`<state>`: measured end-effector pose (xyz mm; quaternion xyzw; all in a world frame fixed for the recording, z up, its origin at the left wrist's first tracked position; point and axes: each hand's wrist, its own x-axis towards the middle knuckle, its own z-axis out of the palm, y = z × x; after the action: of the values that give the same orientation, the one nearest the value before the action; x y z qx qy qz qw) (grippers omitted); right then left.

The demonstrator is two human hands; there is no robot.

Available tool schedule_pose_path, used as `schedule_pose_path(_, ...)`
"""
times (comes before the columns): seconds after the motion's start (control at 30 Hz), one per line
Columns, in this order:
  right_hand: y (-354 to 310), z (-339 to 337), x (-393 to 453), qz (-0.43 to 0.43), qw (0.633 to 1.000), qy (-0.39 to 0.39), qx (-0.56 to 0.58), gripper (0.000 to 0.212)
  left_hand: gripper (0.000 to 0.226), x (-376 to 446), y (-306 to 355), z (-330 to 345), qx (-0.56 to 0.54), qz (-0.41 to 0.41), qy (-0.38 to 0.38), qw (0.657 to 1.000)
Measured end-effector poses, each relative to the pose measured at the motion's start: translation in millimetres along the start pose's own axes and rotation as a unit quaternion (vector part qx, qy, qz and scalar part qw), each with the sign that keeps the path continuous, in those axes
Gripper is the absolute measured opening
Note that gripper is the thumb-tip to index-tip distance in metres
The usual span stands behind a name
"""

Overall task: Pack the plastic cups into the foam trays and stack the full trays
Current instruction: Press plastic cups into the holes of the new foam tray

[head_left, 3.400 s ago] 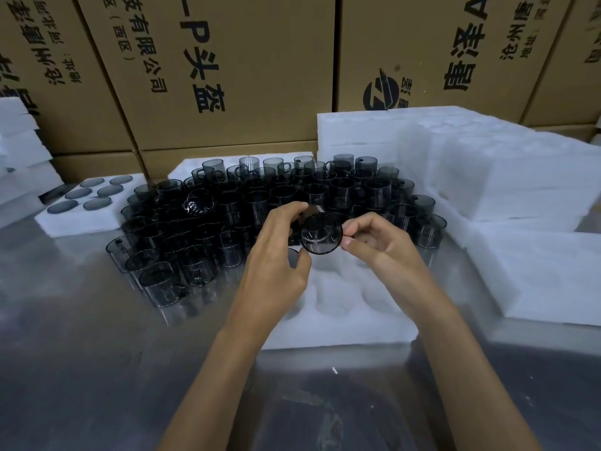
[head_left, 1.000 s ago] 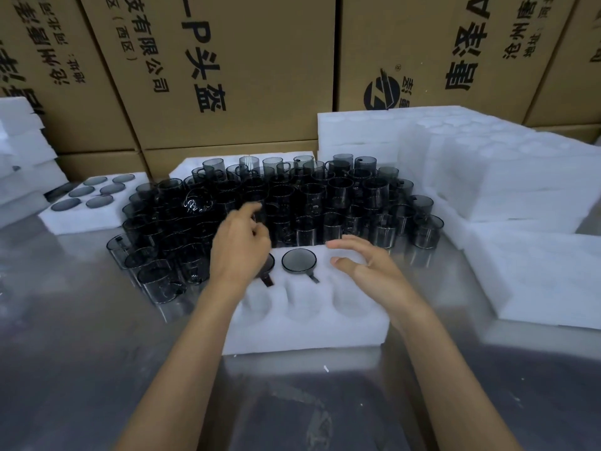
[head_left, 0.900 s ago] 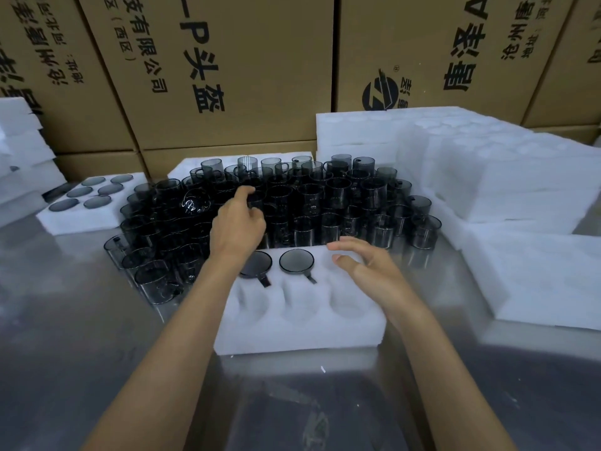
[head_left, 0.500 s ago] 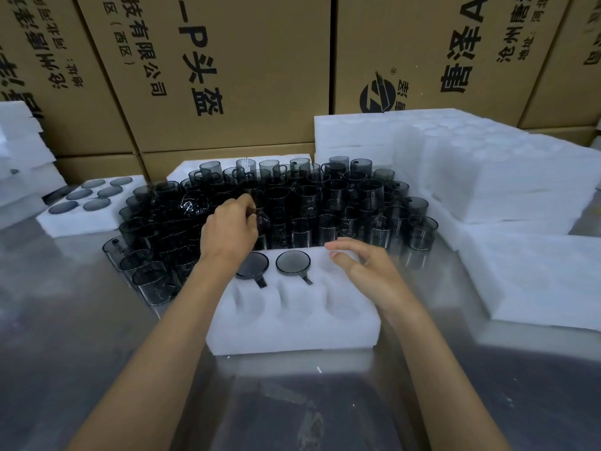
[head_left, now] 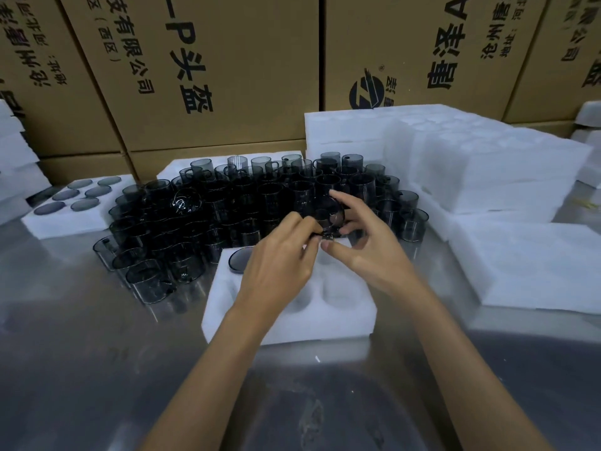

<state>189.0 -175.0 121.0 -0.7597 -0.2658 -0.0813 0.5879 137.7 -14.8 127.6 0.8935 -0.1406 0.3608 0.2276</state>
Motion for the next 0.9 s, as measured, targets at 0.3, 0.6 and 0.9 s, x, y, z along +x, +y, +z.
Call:
schedule_pose_path(0.3, 2.3, -15.2, -11.6, 0.008, 1.0, -0.009, -0.021, 0.068, 0.063, -2.2, -7.0, 5.8, -0.023, -0.019, -0.025, 0.999)
schedule_pose_path(0.6, 3.6, -11.2, -17.0, 0.054, 0.997, -0.043, -0.045, 0.065, 0.06, -6.7, -14.5, 12.9, -0.057, -0.07, -0.052, 0.995)
schedule_pose_path(0.9, 9.6, -11.1, -16.0, 0.168, 0.981, -0.025, 0.09, 0.027, 0.068, -6.6, -20.4, 19.4, -0.018, -0.165, -0.119, 0.979)
